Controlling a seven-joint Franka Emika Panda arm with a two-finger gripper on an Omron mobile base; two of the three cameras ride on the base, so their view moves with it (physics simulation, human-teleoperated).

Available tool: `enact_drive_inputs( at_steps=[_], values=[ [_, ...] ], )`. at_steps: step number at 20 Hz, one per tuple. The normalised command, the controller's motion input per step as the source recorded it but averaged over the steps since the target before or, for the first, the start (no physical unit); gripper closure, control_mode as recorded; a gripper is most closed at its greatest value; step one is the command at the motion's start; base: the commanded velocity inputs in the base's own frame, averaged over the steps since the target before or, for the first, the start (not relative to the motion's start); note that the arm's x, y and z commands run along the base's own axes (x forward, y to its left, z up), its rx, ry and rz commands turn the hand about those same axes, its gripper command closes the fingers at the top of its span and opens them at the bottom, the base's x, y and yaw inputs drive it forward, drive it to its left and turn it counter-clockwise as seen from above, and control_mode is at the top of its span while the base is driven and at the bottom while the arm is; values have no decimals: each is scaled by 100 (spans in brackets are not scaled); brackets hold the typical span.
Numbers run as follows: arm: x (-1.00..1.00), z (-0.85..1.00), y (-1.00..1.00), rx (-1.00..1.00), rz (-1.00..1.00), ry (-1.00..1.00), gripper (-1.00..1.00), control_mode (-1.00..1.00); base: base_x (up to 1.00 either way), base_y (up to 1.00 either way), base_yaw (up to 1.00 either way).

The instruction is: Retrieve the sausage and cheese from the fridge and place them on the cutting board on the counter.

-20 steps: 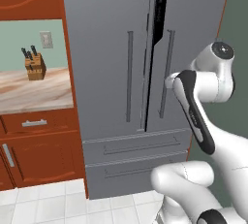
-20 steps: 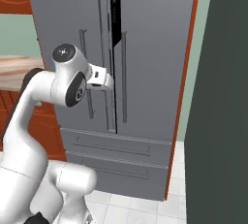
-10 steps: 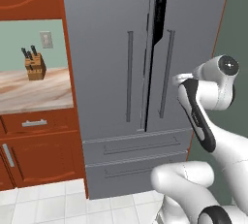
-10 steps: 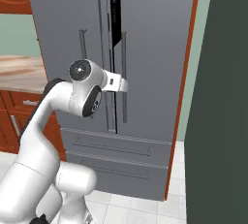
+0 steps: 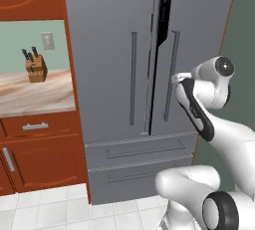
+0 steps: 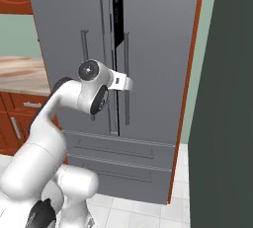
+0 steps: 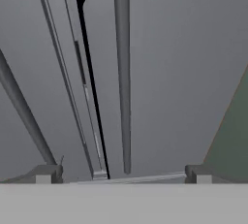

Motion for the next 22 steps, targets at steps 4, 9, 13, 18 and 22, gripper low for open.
enact_drive_inputs(
  at_steps=[4,9,13,18,22],
  values=[
    [72,-1,0,4,0,3,-100,-100,0,0,0],
    [82,-6,0,5,0,5,-100,-100,0,0,0],
    [72,-10,-15,9,3,3,-100,-100,0,0,0],
    [62,-19,-19,7,5,0,-100,-100,0,0,0],
    [51,-32,-3,1,3,0,-100,-100,0,0,0]
  ],
)
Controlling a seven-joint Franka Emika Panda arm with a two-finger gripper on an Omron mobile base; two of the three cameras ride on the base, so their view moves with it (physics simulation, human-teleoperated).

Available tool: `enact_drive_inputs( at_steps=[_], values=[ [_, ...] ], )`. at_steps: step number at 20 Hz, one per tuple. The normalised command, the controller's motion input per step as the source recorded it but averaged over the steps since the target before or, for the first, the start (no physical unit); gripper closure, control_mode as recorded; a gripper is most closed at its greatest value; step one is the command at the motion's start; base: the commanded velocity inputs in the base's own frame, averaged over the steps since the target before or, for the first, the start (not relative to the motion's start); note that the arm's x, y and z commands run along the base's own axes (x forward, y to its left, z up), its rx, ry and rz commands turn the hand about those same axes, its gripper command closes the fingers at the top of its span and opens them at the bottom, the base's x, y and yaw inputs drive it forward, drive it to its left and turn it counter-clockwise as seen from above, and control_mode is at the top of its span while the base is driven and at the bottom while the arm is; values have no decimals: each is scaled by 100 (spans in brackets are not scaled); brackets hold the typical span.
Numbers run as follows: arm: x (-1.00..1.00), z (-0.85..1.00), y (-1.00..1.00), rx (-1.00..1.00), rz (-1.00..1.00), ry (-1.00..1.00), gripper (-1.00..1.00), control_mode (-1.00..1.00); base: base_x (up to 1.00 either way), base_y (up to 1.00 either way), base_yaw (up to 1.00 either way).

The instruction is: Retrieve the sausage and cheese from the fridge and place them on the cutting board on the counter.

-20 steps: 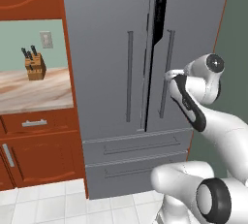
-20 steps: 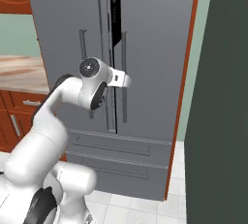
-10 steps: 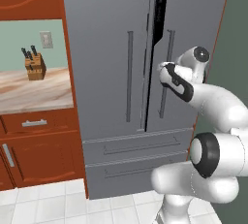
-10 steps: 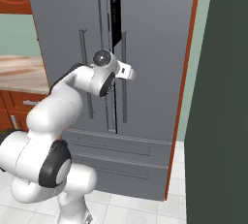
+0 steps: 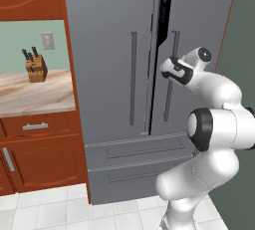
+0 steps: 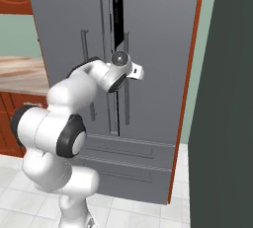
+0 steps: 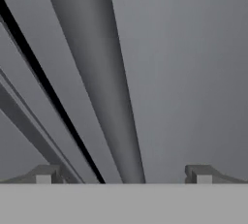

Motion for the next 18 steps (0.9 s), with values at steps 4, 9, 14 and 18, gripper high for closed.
enact_drive_inputs(
  at_steps=[4,9,14,18],
  values=[
    [48,-25,0,1,2,0,-100,-100,0,0,0],
    [42,-22,0,2,1,0,-100,-100,0,0,0],
    [41,-28,0,1,1,2,100,-100,0,0,0],
    [10,-16,0,0,1,8,100,-100,0,0,0]
  ],
)
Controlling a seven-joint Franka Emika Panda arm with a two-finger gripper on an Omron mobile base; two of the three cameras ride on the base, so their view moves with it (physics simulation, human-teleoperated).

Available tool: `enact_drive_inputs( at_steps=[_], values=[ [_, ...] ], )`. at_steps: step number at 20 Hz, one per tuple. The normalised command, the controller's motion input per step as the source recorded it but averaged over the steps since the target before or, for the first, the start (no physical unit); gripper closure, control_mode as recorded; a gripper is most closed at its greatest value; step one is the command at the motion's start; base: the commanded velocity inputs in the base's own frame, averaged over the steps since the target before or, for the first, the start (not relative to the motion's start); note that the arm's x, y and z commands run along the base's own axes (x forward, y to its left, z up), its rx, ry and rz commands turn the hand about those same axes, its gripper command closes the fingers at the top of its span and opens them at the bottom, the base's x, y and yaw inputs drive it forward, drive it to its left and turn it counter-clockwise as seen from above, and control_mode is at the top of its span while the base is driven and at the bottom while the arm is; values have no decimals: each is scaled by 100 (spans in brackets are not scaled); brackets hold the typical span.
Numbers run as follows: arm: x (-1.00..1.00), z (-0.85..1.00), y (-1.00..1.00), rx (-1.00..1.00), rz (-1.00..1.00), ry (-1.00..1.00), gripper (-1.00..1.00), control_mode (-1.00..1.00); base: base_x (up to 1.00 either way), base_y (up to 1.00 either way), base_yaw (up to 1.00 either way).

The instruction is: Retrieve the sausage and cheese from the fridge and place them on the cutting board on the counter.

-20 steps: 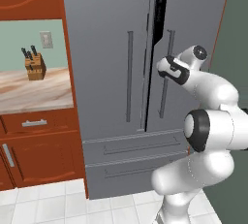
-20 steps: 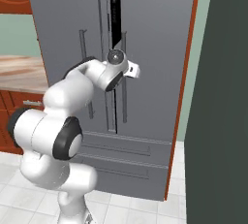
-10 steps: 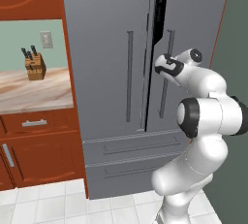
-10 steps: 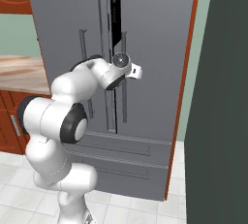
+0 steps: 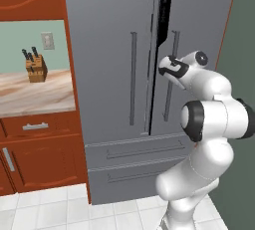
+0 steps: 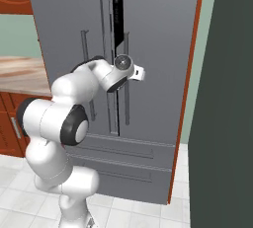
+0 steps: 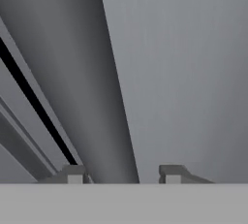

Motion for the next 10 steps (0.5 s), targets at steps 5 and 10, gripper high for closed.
enact_drive_inputs(
  at_steps=[5,10],
  values=[
    [0,0,0,0,0,1,100,-100,0,0,0],
    [3,-19,4,0,0,-1,100,-100,0,0,0]
  ],
)
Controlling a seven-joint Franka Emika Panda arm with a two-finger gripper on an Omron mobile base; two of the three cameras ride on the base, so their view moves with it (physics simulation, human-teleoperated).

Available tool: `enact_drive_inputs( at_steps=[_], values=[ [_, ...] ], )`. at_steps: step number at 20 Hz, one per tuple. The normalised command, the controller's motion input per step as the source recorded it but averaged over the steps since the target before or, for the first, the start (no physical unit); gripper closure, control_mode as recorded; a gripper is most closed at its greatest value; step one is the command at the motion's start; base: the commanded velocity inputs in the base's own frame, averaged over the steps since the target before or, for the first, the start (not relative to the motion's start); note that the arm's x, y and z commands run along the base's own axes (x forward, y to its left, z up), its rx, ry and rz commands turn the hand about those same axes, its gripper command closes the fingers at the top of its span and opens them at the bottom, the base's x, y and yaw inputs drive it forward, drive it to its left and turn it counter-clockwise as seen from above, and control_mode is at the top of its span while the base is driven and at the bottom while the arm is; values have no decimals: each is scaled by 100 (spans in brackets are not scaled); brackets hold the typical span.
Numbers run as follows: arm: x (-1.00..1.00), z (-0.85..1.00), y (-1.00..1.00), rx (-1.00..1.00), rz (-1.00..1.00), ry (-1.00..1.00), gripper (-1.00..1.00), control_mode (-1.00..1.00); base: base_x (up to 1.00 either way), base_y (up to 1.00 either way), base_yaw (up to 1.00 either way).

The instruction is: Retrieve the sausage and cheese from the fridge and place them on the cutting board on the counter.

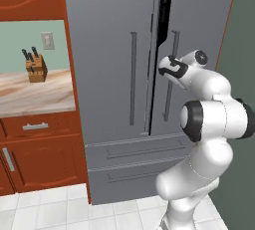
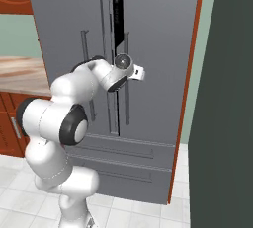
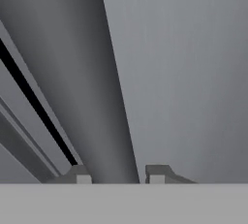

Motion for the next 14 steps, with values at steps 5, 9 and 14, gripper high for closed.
enact_drive_inputs(
  at_steps=[5,9,14],
  values=[
    [-86,-17,-20,0,0,-8,100,-100,0,0,0],
    [-100,0,-46,0,0,0,100,-100,0,0,0],
    [-69,0,-28,0,0,3,100,-100,0,0,0]
  ],
)
